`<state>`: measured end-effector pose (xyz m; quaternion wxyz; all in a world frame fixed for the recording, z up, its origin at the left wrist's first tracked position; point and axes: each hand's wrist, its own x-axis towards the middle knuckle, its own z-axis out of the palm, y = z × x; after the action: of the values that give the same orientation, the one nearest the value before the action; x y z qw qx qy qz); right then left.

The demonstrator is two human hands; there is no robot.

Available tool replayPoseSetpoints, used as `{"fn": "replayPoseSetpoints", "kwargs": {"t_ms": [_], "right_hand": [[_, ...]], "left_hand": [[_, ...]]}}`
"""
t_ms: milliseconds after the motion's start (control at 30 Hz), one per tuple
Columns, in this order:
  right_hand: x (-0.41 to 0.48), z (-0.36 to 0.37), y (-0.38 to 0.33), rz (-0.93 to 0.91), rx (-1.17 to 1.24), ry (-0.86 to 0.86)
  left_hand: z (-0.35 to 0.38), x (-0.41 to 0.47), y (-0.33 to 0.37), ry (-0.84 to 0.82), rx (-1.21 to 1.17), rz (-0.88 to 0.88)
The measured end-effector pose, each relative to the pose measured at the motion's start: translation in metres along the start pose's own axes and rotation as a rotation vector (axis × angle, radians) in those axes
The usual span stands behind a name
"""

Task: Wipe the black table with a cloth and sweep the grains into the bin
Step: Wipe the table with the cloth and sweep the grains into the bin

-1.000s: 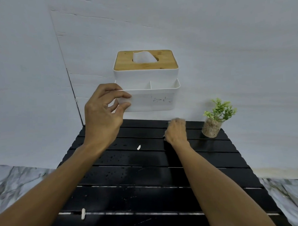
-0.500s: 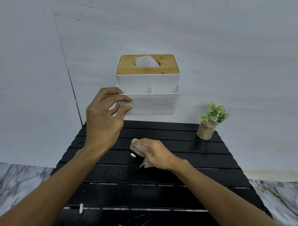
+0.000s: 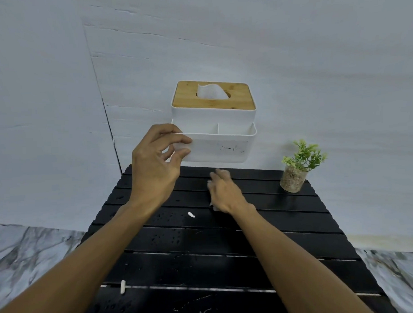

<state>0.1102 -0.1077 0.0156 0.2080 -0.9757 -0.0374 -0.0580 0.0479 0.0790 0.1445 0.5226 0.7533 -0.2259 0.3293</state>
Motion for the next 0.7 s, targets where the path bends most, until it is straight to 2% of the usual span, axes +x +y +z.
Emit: {"fn": "replayPoseSetpoints", "kwargs": {"t_ms": [133, 267, 367, 433, 533, 700], "right_hand": [[-0.022, 0.006, -0.010, -0.269, 0.080, -0.189], [-0.063, -0.006, -0.004, -0.471, 0.120, -0.229], [-0.091, -0.018, -0.001, -0.533, 0.198, -0.238], [-0.104, -0.025, 0.005, -0.504, 0.301, -0.202], [-0.117, -0.041, 0.023, -0.380, 0.461, -0.052], [-0.124, -0.076, 0.086, -0.149, 0.429, 0.095]], "left_hand": [[0.008, -0.003, -0.004, -0.009, -0.024, -0.004], [0.018, -0.011, -0.007, -0.023, -0.003, 0.012], [0.027, -0.017, -0.008, -0.036, -0.003, 0.001], [0.034, -0.021, -0.010, -0.044, -0.020, -0.026], [0.047, -0.029, -0.014, -0.046, -0.059, -0.074], [0.070, -0.046, -0.028, -0.067, -0.050, -0.118]]}}
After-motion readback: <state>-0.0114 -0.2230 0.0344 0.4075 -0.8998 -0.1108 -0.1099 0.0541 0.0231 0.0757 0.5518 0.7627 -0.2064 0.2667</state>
